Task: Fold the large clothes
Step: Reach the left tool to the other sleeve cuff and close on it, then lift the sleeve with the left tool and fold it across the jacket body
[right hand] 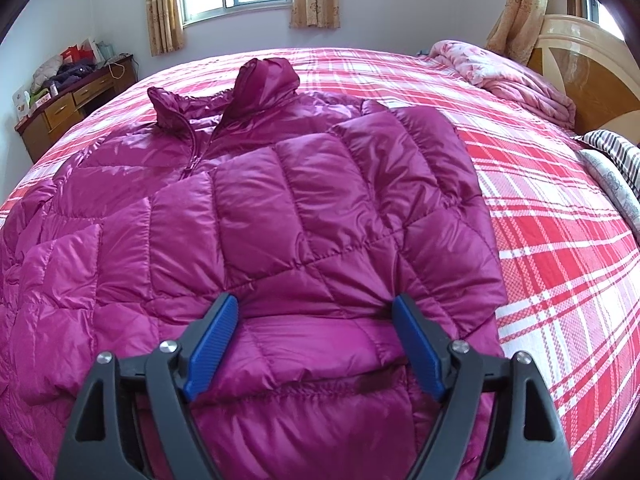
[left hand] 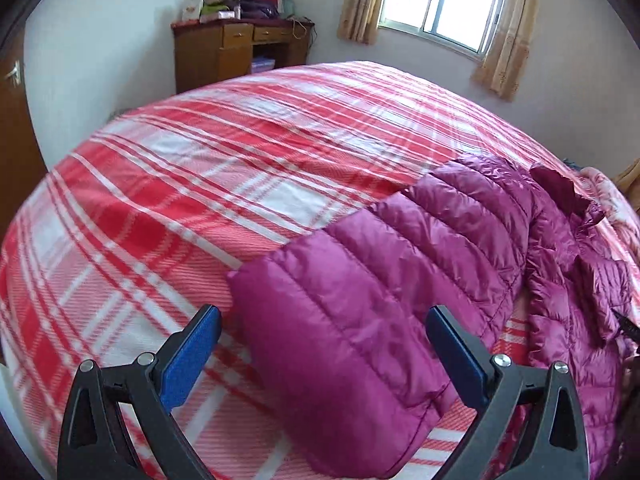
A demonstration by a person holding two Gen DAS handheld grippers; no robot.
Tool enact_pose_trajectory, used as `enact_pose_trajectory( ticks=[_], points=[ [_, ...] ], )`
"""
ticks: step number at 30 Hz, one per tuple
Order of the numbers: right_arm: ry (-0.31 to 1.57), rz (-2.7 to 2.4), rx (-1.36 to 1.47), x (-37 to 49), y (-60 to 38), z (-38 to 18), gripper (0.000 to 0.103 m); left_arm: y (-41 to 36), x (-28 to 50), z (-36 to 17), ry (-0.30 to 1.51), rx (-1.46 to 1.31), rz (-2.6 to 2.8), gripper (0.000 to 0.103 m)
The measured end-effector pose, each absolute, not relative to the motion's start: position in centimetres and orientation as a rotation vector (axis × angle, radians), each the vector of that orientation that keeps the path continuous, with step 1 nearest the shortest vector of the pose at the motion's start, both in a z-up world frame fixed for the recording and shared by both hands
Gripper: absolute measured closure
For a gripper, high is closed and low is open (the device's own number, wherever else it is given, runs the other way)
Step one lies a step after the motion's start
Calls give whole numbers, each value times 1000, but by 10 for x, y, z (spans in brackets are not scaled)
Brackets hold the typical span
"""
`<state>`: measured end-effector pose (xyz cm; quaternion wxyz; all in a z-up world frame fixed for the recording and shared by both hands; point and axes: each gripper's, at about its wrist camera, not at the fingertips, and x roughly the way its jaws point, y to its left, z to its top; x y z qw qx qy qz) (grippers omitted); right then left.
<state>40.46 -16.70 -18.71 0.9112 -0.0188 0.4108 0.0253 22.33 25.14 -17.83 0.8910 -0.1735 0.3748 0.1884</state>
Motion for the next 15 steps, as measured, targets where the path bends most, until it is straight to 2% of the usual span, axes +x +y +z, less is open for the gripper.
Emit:
enact_pose_trajectory(
  ticks=[2,3,5,6,8,15],
  points=[
    [844,50,-36,404,-168,-187,20,249,230,-183,783,-376,383,2],
    [844,50,-35,404,-168,-187,20,246,230,-182,760,-358,378,7],
    [843,48,-33,404,-168,-187,20,241,230,-177,758,-335,365,63],
    [843,47,-33,404,-168,-187,19,243,230,-175,757,-333,354,67],
    [842,46,-33,404,-168,-187,19,249,228,-167,723,-338,339,83],
    [838,43,-30,404,-168,-187,19,250,238,-107,585,-142,380,88]
  ],
)
